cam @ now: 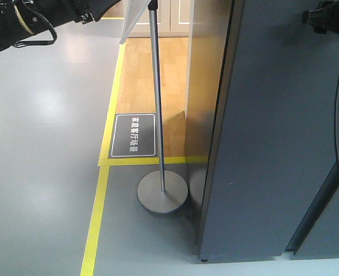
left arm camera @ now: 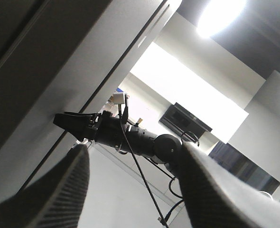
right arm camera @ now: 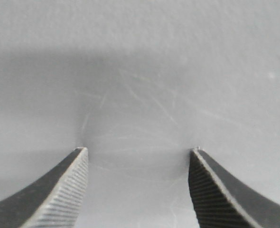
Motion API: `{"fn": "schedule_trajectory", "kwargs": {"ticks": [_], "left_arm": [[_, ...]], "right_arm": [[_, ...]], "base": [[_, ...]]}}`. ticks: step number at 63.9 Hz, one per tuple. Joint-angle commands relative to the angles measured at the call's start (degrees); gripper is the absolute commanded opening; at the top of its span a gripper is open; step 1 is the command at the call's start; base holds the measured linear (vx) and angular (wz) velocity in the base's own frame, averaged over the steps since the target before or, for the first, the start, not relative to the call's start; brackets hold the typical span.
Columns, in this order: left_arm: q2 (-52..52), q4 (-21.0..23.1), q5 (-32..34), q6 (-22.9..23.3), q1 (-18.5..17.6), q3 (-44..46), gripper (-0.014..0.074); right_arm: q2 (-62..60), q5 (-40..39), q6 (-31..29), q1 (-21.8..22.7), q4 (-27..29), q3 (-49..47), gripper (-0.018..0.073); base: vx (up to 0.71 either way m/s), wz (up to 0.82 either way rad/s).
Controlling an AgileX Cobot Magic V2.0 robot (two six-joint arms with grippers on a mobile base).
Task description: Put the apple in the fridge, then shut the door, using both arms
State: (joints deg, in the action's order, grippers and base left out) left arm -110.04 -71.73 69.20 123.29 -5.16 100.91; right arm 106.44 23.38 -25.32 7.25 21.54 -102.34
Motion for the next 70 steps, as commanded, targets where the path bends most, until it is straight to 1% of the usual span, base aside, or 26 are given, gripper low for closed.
{"fn": "schedule_trajectory", "kwargs": {"ticks": [1,5,9,16,25,33,36,39,43,48,51,57,58,62,63,70], "left_arm": [[3.16,3.94,1.81,0.08,0.06,1.71,0.0372],[3.16,3.94,3.03,0.08,0.06,1.71,0.0353],[3.16,3.94,4.66,0.08,0.06,1.71,0.0324],[3.16,4.0,7.59,0.08,0.06,1.71,0.0255],[3.24,3.82,10.15,0.08,0.06,1.71,0.0122],[4.39,2.19,10.15,0.08,0.01,1.71,-0.0002],[5.16,1.29,10.1,0.08,0.01,1.71,-0.0009],[6.22,-0.46,10.1,0.08,0.01,1.71,-0.0009],[7.64,-3.37,10.1,0.08,0.01,1.71,-0.0008],[10.42,-8.69,10.1,0.08,-0.05,1.71,-0.0008],[12.58,-14.16,10.06,0.08,-0.2,1.71,-0.0008],[17.15,-23.21,10.06,0.08,-1.4,1.49,-0.0008],[17.93,-25.39,10.06,0.08,-1.65,1.34,-0.0008],[21.5,-30.11,10.06,0.08,-2.84,0.07,-0.0008],[22.37,-30.74,10.06,0.08,-3.11,-0.39,-0.0008],[29.01,-30.66,10.04,0.08,-4.06,-6.7,-0.0008]], "right_arm": [[-2.06,-3.26,-0.45,-0.62,1.45,-2.61,0.0418],[-3.88,-1.51,-0.61,-0.62,1.44,-2.61,0.0379],[-6.08,1.17,-1.6,-0.62,1.44,-2.61,0.0315],[-10.18,6.71,-5.12,-0.62,2.92,-2.61,0.017],[-15.74,15.47,-13.03,-0.62,9.28,-2.61,-0.0015],[-20.25,24.05,-21.13,-0.62,17.67,-2.61,-0.0011],[-21.86,27.42,-23.15,-0.62,19.88,-2.61,-0.001],[-23.47,30.62,-25.22,-0.62,22.49,-2.46,-0.001],[-25.73,35.49,-26.3,-0.62,24.74,-2.46,-0.0008],[-28.37,40.2,-26.31,-0.62,26.12,-2.46,-0.0006],[-29.81,42.54,-26.23,-0.62,26.12,-2.46,-0.0006],[-33.18,46.76,-26.04,-0.62,26.12,-2.46,-0.0006],[-33.68,47.21,-25.97,-0.62,26.12,-2.46,-0.0006],[-35.69,49.08,-25.89,-0.62,26.75,-2.46,-0.0005],[-36.2,49.43,-25.9,-0.62,26.82,-2.46,-0.0005],[-40.97,49.06,-25.91,-0.62,26.96,-0.94,-0.0005]], "base": [[0.0,0.0],[0.0,0.0],[0.0,0.0],[0.0,0.0],[0.0,0.0],[0.0,0.0],[0.0,0.0],[0.0,0.0],[0.0,0.0],[0.0,0.0],[0.0,0.0],[0.0,0.0],[0.0,0.0],[0.0,0.0],[0.0,0.0],[0.0,0.0]]}}
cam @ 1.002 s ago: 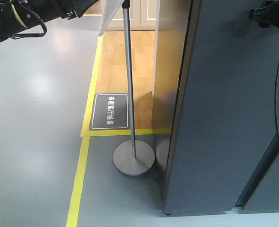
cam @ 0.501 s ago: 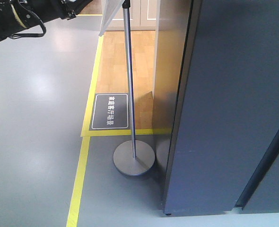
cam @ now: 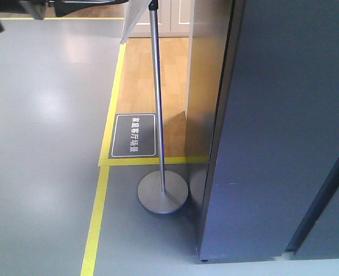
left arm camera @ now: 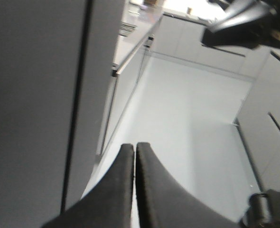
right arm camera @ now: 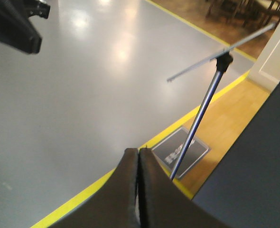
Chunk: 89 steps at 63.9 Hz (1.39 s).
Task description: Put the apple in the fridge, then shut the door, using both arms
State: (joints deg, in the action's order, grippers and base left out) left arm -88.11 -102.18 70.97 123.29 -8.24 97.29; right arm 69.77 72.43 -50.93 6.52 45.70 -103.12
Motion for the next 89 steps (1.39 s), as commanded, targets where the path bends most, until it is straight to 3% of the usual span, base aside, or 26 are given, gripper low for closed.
{"fn": "schedule_trajectory", "kwargs": {"ticks": [1,9,20,28,39,51,62,78,89], "left_arm": [[8.32,-0.16,8.26,0.08,-0.97,-4.54,-0.0008],[15.06,-0.22,7.08,0.08,-0.97,-14.32,-0.0008],[24.9,-0.22,-0.8,-0.08,-0.91,-32.29,-0.0008],[31.14,-0.22,-11.28,-2.61,-0.91,-47.26,-0.0008],[37.62,1.37,-26.21,-2.42,-0.91,-66.42,-0.0008],[39.57,12.02,-30.85,-2.44,-0.91,-80.23,-0.0008],[39.57,22.58,-30.52,-2.44,-0.91,-83.16,-0.0008],[39.57,39.45,-24.26,-2.44,-0.91,-83.16,-0.0008],[39.57,47.48,-16.61,-2.51,-0.91,-83.16,-0.0008]], "right_arm": [[-5.04,-0.36,-0.29,0.11,2.8,0.74,-0.0005],[-12.89,-4.03,-0.52,0.11,2.8,10.53,-0.0005],[-27.55,-13.29,-2.98,0.11,2.51,34.05,-0.0005],[-37.28,-18.49,-2.88,0.11,2.08,50.71,-0.0005],[-47.51,-23.43,-2.76,0.11,1.95,66.98,-0.0005],[-53.85,-23.89,-2.76,0.11,2.12,76.73,-0.0005],[-54.48,-21.52,-2.81,0.11,3.4,78.33,-0.0003],[-54.48,-19.25,-2.81,0.11,3.65,78.33,-0.0003],[-54.48,-19.25,-2.81,0.11,3.71,78.33,-0.0003]], "base": [[0.0,0.0],[0.0,0.0],[0.0,0.0],[0.0,0.0],[0.0,0.0],[0.0,0.0],[0.0,0.0],[0.0,0.0],[0.0,0.0]]}}
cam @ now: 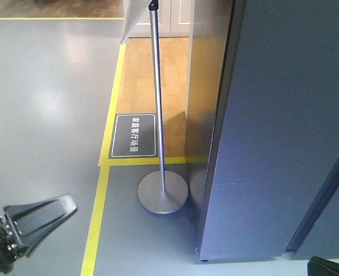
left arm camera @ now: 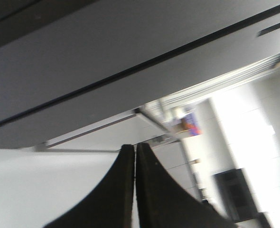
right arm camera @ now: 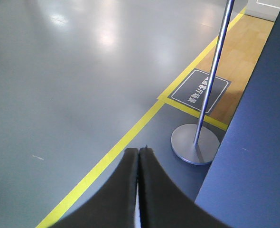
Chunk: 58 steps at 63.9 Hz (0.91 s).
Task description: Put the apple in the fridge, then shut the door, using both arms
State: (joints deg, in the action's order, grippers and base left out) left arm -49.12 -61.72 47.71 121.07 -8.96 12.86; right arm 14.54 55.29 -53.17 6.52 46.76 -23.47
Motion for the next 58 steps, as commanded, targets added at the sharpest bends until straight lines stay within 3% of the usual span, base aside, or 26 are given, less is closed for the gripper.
{"fn": "schedule_trajectory", "kwargs": {"ticks": [1,10,21,28,43,47,50,58], "left_arm": [[0.58,7.29,7.34,-0.62,-0.2,1.27,-0.0008],[0.58,9.23,7.88,-1.25,-0.2,1.27,-0.0008],[0.58,20.7,7.76,-0.11,-0.2,1.27,-0.0008],[0.58,25.73,8.13,-0.26,-0.2,1.27,-0.0008],[0.45,22.67,6.63,-4.63,-0.2,0.9,-0.0008],[0.45,22.72,5.63,-9.97,-0.2,0.9,-0.0008],[0.45,22.9,4.93,-16.74,-0.2,0.9,-0.0008],[0.45,24.85,0.51,-41.79,-0.2,0.9,-0.0008]], "right_arm": [[0.75,-2.1,-0.58,0.11,2.64,-1.32,-0.0003],[0.75,-2.1,-0.58,0.11,2.64,-1.32,-0.0003],[0.75,-2.1,-0.58,0.11,2.64,-1.32,-0.0003],[0.75,-2.21,-0.58,0.11,2.64,-1.32,-0.0003],[0.75,-2.21,-0.58,0.11,2.64,-1.32,-0.0003],[0.75,-2.21,-0.58,0.11,2.64,-1.32,-0.0003],[0.75,-2.21,-0.58,0.11,2.64,-1.32,-0.0003],[0.75,-2.21,-0.58,0.11,2.64,-1.32,-0.0003]], "base": [[0.0,0.0],[0.0,0.0],[0.0,0.0],[0.0,0.0],[0.0,0.0],[0.0,0.0],[0.0,0.0],[0.0,0.0]]}}
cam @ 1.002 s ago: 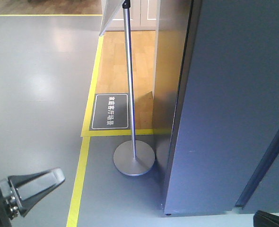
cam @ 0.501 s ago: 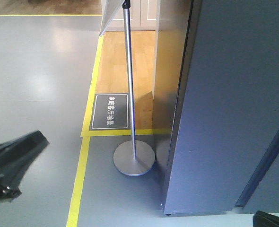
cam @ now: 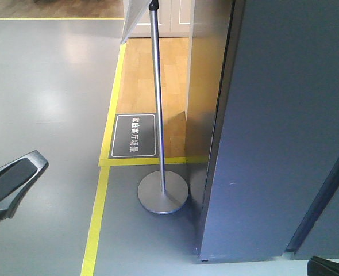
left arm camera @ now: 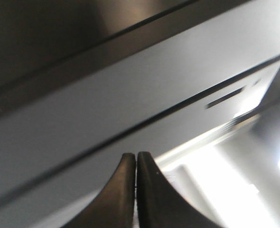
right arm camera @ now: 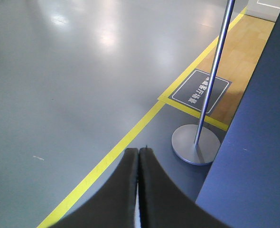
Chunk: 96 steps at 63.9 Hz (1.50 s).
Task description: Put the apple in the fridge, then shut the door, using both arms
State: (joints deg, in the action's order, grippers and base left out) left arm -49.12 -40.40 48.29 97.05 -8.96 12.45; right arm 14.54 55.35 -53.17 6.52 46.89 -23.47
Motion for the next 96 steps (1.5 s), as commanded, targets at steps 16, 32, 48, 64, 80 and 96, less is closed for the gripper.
{"fn": "schedule_trajectory", "kwargs": {"ticks": [16,32,48,64,80,96], "left_arm": [[1.05,20.31,-5.63,-53.63,-0.2,0.87,-0.0008],[12.11,36.18,-6.01,-66.73,-0.2,-12.03,-0.0008],[25.77,37.62,-22.05,-76.13,-0.2,-15.56,-0.0008],[36.8,37.56,-39.16,-81.73,-0.2,-15.56,-0.0008],[51.29,35.03,-49.51,-81.72,-0.15,-15.56,-0.0008],[50.25,35.04,-50.69,-81.05,5.37,-15.56,-0.0008]], "right_arm": [[0.75,-2.28,-0.58,0.11,2.51,-1.32,-0.0003],[0.75,-2.28,-0.58,0.11,2.51,-1.32,-0.0003],[0.75,-2.28,-0.58,0.11,2.48,-1.32,-0.0003],[0.75,-2.28,-0.58,0.11,2.48,-1.32,-0.0003],[0.75,-2.28,-0.58,0.11,2.48,-1.32,-0.0003],[0.75,-2.13,-0.58,0.11,2.48,-1.32,-0.0003]], "base": [[0.0,0.0],[0.0,0.0],[0.0,0.0],[0.0,0.0],[0.0,0.0],[0.0,0.0]]}}
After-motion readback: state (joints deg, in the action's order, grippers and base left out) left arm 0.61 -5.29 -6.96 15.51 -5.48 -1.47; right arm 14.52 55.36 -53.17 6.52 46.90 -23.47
